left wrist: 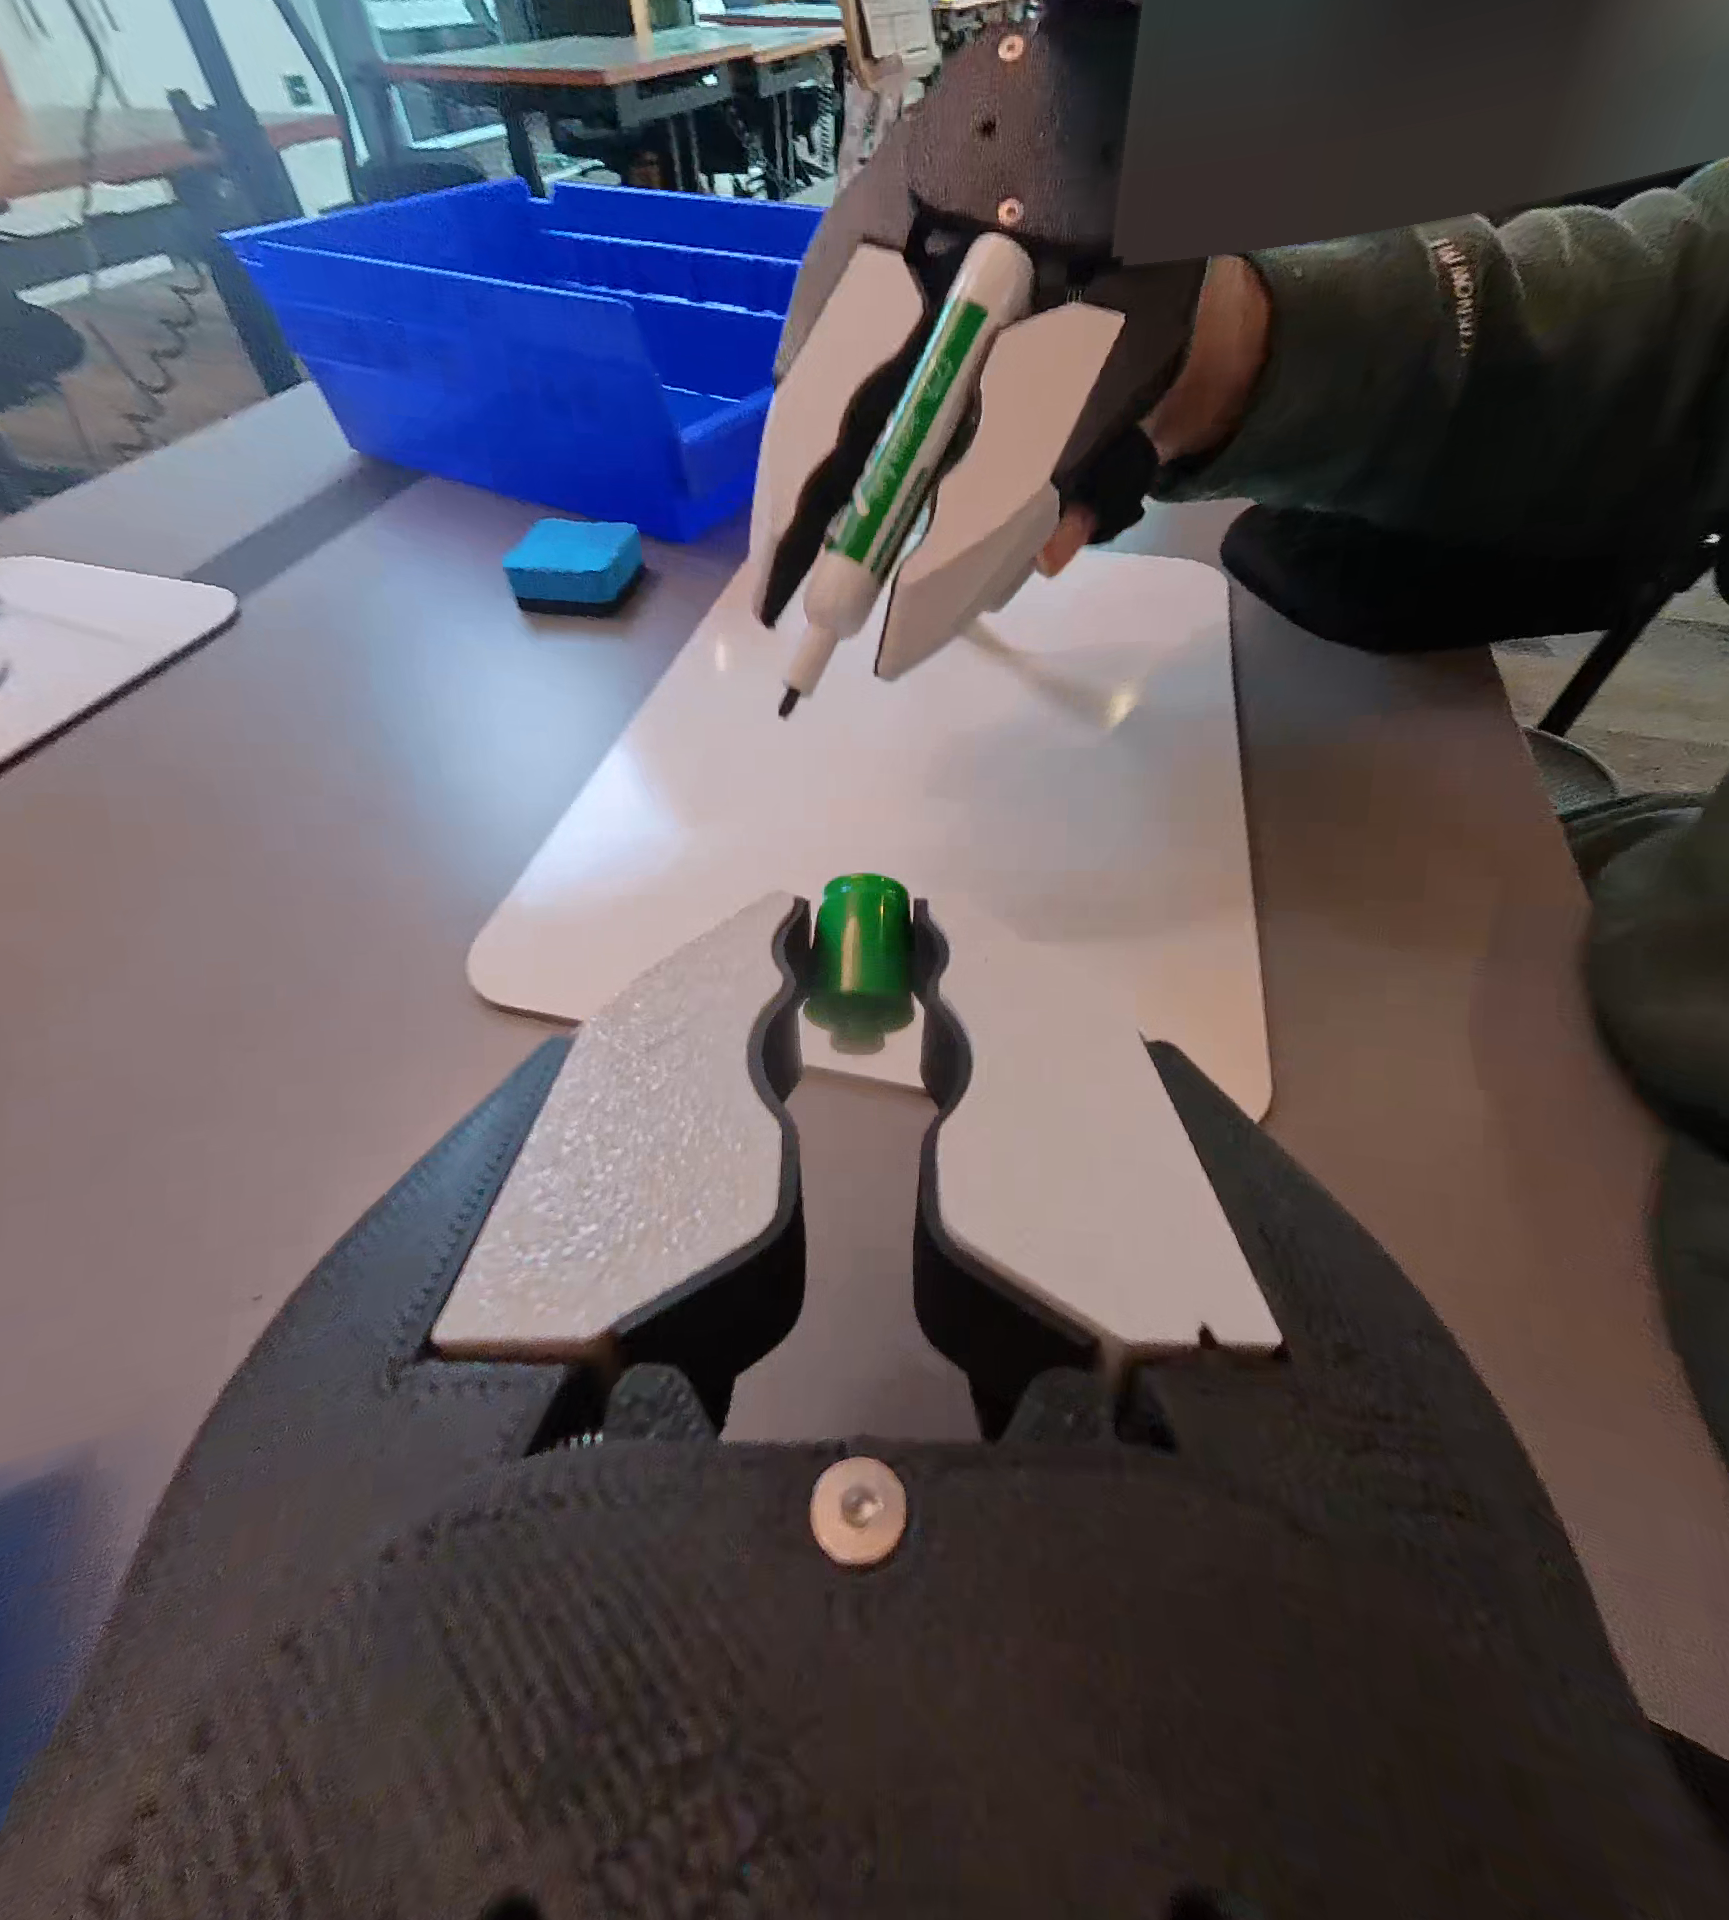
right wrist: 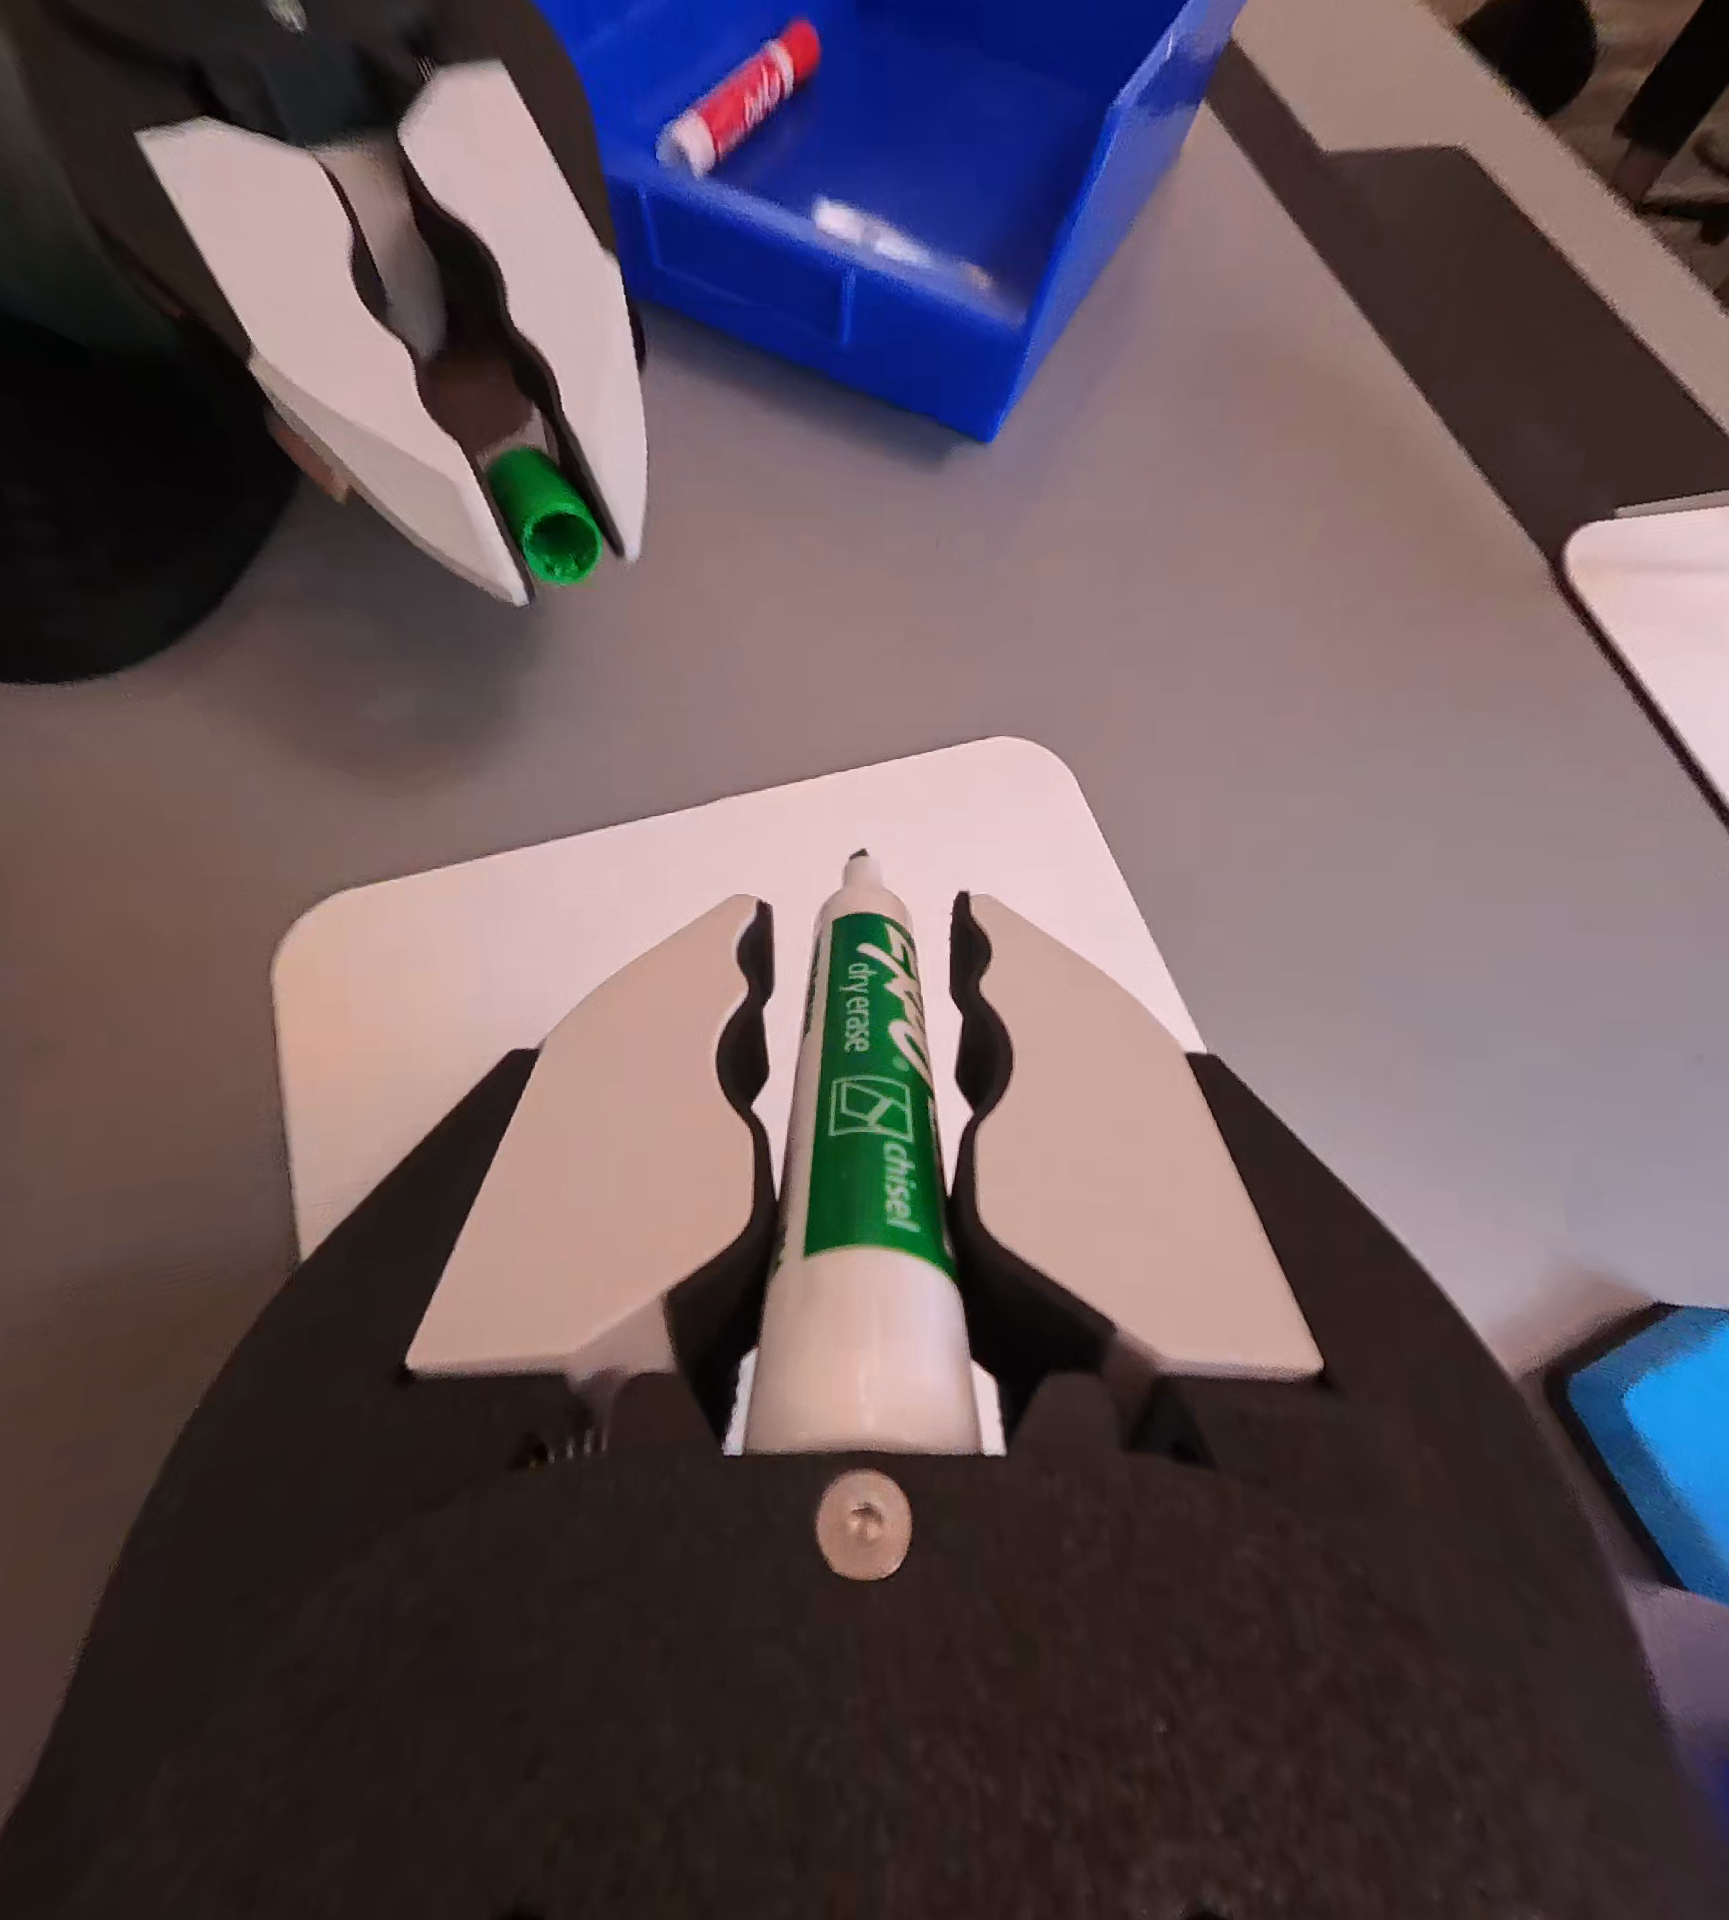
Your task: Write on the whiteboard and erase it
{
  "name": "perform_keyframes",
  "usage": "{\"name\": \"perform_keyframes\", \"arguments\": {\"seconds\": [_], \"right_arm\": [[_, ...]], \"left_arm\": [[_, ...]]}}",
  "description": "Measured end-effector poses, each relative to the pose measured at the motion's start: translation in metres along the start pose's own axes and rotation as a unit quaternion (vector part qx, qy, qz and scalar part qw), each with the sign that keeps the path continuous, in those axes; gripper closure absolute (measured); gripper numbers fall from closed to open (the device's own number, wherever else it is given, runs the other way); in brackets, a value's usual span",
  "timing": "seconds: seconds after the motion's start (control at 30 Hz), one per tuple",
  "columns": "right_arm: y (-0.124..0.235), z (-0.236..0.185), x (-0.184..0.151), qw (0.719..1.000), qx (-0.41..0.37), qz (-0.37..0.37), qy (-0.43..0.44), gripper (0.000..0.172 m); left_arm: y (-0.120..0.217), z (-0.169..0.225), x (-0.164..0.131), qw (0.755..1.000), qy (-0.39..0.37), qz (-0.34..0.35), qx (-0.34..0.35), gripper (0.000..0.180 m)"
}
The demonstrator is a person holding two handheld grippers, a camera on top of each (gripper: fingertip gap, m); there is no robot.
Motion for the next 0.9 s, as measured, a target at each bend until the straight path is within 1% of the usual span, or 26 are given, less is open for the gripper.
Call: {"name": "perform_keyframes", "arguments": {"seconds": [0.13, 0.3, 0.4, 0.47, 0.63, 0.73, 0.9], "right_arm": [[-0.018, 0.005, -0.003, 0.999, 0.006, -0.049, -0.005, 0.138], [-0.034, 0.002, -0.01, 0.993, 0.039, -0.107, -0.029, 0.138], [-0.044, 0.007, -0.01, 0.989, 0.047, -0.129, -0.049, 0.138], [-0.049, 0.012, -0.007, 0.987, 0.051, -0.135, -0.064, 0.138], [-0.051, 0.022, -0.006, 0.983, 0.038, -0.156, -0.088, 0.138], [-0.05, 0.028, -0.008, 0.981, 0.027, -0.166, -0.1, 0.138], [-0.049, 0.039, -0.011, 0.976, 0.019, -0.182, -0.115, 0.138]], "left_arm": [[-0.001, -0.005, -0.007, 1.0, -0.019, -0.002, 0.011, 0.162], [0.002, -0.001, -0.024, 0.997, -0.073, -0.013, 0.018, 0.162], [0.004, 0.001, -0.033, 0.995, -0.097, -0.025, 0.014, 0.162], [0.009, 0.004, -0.034, 0.995, -0.098, -0.034, 0.006, 0.162], [0.022, 0.003, -0.033, 0.995, -0.094, -0.039, 0.013, 0.162], [0.024, -0.001, -0.036, 0.994, -0.101, -0.046, 0.023, 0.162], [0.021, -0.002, -0.041, 0.994, -0.092, -0.06, 0.019, 0.162]]}}
Point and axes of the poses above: each gripper's, where its closed fingertips meet, y back along the fingers, x out of its top, z = x × y across the jaws, the point moved 5 cm from there along y, back along the fingers, and after that the axes turned 13 degrees about x, right-handed, at the moved point
